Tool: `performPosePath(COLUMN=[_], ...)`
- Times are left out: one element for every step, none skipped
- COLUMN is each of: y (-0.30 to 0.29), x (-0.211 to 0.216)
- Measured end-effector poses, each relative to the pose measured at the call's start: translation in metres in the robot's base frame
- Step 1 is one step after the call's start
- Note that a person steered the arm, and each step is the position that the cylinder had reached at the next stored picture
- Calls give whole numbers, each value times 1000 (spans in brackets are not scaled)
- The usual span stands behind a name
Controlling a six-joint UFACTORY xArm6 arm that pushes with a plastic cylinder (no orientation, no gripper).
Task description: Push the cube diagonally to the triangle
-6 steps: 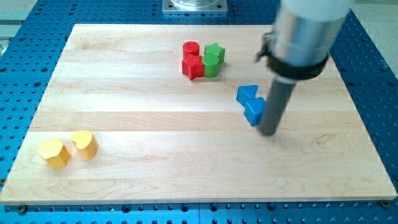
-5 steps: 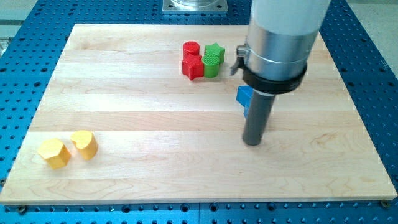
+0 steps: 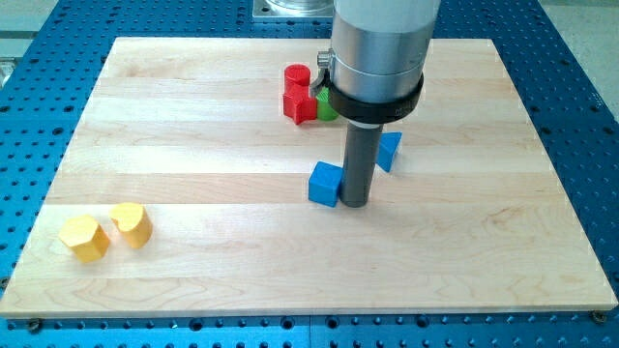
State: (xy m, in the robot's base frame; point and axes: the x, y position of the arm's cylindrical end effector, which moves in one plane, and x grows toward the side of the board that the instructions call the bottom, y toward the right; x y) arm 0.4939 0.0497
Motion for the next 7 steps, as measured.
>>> performPosePath(y=[-5,-22,-49,-51,-53,-56,-94], x=[-27,-52,-52,-20,16,-6,-22])
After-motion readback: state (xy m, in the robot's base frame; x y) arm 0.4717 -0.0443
